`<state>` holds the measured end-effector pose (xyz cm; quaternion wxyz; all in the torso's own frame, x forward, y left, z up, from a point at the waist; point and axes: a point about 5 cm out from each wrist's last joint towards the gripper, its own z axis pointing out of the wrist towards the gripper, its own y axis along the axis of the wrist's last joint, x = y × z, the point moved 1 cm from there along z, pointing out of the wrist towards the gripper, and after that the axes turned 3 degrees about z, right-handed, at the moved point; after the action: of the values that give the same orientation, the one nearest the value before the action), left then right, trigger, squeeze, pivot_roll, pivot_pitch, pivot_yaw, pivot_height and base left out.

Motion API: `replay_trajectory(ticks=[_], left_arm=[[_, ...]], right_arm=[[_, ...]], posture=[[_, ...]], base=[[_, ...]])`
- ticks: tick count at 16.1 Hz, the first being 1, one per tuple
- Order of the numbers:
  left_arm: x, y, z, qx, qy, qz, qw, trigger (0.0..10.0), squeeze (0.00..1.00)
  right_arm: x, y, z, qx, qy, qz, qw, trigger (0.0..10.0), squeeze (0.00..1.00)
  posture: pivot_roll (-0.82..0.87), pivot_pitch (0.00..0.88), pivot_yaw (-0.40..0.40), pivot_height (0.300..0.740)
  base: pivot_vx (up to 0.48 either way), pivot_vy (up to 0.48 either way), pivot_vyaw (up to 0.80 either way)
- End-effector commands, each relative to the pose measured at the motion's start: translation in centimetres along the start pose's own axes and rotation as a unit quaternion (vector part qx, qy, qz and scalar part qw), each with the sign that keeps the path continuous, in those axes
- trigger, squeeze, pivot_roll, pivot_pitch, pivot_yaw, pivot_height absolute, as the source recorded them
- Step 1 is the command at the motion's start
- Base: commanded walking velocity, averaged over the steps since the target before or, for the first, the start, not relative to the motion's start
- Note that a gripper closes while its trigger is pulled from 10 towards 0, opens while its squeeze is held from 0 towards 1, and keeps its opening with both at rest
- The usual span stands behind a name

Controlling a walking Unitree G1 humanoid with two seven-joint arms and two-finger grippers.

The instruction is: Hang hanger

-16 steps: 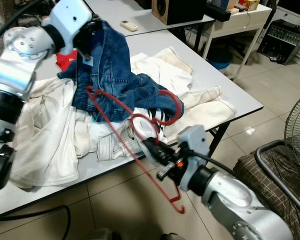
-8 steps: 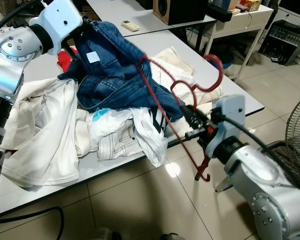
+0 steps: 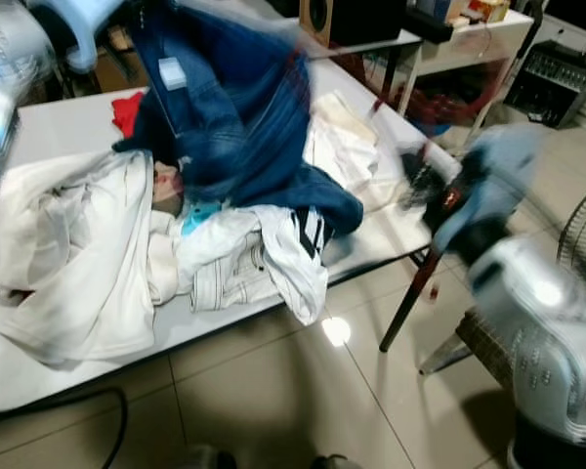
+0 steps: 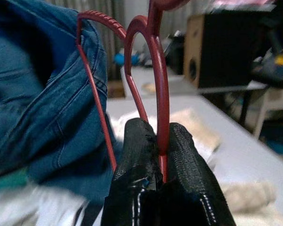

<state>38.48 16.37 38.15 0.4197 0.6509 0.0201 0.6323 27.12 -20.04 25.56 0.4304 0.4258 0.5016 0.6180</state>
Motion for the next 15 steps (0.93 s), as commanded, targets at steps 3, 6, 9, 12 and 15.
replay_trajectory(ticks=[3, 6, 9, 12, 15], left_arm=[[0.8, 1.5, -0.7, -0.027, -0.019, -0.020, 0.999, 0.0, 0.00], [-3.1, 0.7, -0.9, -0.024, -0.094, -0.087, 0.992, 0.0, 0.00], [-6.8, 0.2, -0.9, -0.012, -0.129, -0.131, 0.983, 0.0, 0.00], [-7.0, 0.6, -0.6, -0.018, -0.108, -0.137, 0.984, 0.0, 0.00], [-8.1, 1.9, -0.4, -0.045, -0.151, -0.136, 0.978, 0.0, 0.00]], right_arm=[[-1.6, 0.3, 0.2, -0.018, -0.041, -0.004, 0.999, 10.0, 0.00], [-0.1, -3.7, -0.4, 0.099, 0.008, -0.006, 0.995, 10.0, 0.00], [2.8, -6.4, -2.4, 0.171, 0.094, 0.022, 0.981, 10.0, 0.00], [4.4, -5.9, -3.2, 0.169, 0.164, 0.043, 0.971, 10.0, 0.00], [3.9, -5.7, -2.5, 0.151, 0.131, 0.061, 0.978, 10.0, 0.00]], posture=[[0.01, 0.024, -0.004, 0.740], [0.01, 0.025, -0.007, 0.740], [0.00, 0.029, -0.006, 0.740], [-0.01, 0.028, 0.004, 0.740], [-0.02, 0.027, 0.011, 0.740]], base=[[0.000, 0.000, 0.00], [0.000, 0.000, 0.00], [0.000, 0.000, 0.00], [0.000, 0.000, 0.00], [0.000, 0.000, 0.00]])
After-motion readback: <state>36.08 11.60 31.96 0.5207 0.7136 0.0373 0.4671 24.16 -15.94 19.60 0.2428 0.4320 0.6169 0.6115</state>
